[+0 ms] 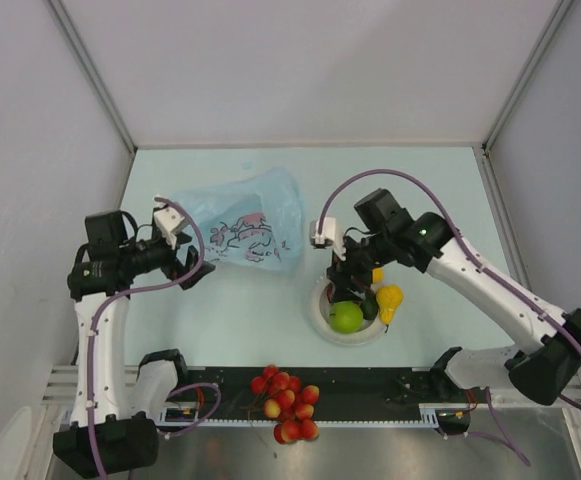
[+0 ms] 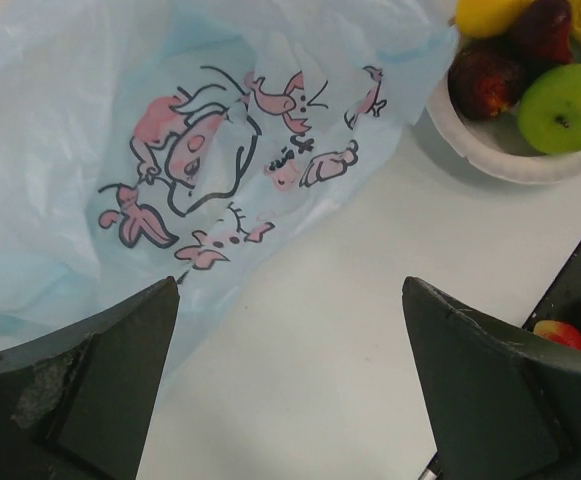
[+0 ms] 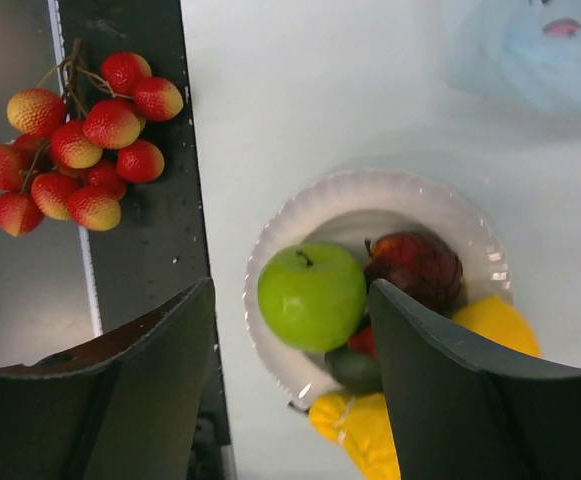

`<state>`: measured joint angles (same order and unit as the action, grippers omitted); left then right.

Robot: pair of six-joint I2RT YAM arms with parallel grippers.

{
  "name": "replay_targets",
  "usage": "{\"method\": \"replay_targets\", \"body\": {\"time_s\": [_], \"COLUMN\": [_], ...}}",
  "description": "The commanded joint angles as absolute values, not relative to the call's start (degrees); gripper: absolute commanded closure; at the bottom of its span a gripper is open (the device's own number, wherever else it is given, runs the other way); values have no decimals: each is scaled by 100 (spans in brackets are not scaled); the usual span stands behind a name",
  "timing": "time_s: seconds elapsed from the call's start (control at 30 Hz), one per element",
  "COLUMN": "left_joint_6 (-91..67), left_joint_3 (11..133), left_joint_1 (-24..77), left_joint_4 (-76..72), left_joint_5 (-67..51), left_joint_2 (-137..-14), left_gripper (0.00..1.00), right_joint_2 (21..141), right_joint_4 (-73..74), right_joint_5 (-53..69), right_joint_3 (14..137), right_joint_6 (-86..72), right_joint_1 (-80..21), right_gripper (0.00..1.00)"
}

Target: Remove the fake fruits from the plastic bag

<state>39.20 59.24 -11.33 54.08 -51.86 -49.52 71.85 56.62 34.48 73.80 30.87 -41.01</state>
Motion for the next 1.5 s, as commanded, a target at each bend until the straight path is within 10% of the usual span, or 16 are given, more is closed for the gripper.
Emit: {"method": "replay_targets", "body": {"time_s": [0.0,0.6,1.47], "left_joint_6": [3386,1538,748], "left_joint_3": [5502,5827,5941], "left_joint_1": [-1151,-1318,-1327], "left_joint_4": [4417,3691,3587], "left_joint_5": [-5396,-3700,-3753], "left_joint_2": [-4878,-5458,-4869], "left_gripper": [2,2,1], "right_joint_2": [7689,10115,12085], "right_joint_4": [4703,3894,5221], "right_joint_5": [3604,1837,2223], "right_joint_3": [7426,9184,9941], "right_joint_6": [3410,2506,2224], "right_joint_1": [-4578,-8014,-8903], "right_gripper": [32,25,52]}}
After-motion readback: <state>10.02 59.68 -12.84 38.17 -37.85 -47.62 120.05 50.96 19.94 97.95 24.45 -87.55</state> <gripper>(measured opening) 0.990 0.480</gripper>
